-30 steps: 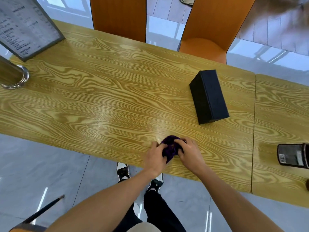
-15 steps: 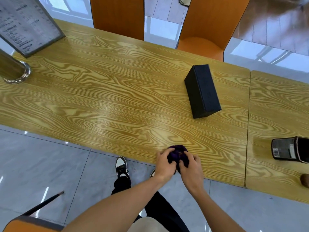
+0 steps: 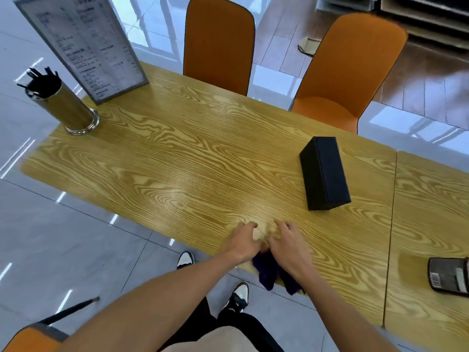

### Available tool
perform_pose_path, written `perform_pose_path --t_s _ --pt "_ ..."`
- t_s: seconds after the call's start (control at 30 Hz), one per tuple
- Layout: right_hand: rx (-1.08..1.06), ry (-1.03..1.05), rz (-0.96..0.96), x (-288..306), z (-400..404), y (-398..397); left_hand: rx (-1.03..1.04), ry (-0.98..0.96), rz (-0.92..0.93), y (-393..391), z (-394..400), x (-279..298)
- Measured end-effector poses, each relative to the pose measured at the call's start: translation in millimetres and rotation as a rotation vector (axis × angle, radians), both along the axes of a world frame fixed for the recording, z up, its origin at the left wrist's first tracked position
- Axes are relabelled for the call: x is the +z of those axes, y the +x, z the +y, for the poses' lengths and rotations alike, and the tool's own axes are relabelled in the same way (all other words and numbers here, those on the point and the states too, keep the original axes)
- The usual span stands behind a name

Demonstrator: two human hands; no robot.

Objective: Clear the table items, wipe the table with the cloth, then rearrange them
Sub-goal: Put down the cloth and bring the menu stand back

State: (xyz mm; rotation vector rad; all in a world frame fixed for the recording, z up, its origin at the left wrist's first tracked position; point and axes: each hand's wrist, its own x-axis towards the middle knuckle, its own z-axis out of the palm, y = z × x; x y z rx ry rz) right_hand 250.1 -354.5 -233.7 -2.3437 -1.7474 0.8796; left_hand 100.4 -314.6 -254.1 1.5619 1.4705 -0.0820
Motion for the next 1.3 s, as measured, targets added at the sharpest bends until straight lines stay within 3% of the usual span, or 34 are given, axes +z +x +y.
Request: perform_pose_path --t_s 0.27,0.8,1.3 --pt "0.219 -0.099 0.118 31.2 149.8 -69.1 0.065 0.184 0.047 -87.8 109.8 29.3" --pt "0.301 0.114 0.235 108.6 434.5 -265.8 0.530 0.550 -0.050 -292.8 368.3 97.5" --pt "0.147 0.117 0.425 84.2 601.5 -376.9 1.204 0.457 -0.250 -372.9 487.2 80.1"
